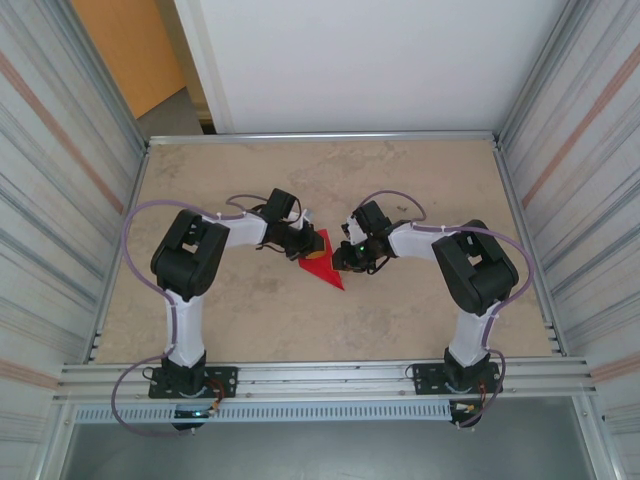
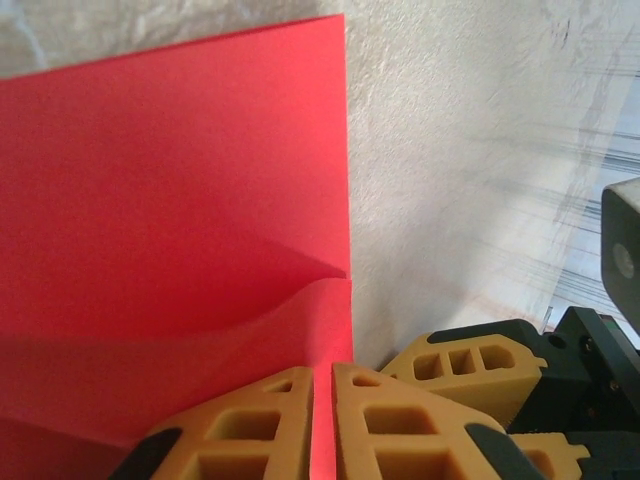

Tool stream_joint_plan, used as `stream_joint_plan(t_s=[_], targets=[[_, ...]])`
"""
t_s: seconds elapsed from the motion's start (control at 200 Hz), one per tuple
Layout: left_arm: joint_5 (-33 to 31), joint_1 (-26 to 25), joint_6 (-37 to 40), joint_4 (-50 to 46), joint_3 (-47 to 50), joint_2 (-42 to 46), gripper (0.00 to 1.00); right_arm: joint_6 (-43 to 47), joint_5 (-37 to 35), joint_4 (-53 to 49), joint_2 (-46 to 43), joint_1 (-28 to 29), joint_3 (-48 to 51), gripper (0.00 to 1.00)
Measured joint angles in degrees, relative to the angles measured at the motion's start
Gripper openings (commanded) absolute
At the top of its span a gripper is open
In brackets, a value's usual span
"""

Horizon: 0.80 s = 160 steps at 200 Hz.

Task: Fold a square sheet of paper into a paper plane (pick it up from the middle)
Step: Fourth fold the wing at the center of the table.

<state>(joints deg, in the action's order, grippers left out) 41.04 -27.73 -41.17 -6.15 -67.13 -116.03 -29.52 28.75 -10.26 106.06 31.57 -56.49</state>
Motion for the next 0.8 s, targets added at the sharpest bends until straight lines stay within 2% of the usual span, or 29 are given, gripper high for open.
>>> stream_joint_plan(t_s=[0.551, 0.802], targets=[[1.1, 0.0, 0.1, -0.5, -0.7, -1.4, 0.12, 0.0, 0.1, -0.4, 0.3, -0.1, -0.3, 0.21], [0.9, 0.0, 0.6, -1.7, -1.1, -1.5, 0.12, -2.6, -2.4, -0.3, -3.1, 0.2, 1.2, 0.34]])
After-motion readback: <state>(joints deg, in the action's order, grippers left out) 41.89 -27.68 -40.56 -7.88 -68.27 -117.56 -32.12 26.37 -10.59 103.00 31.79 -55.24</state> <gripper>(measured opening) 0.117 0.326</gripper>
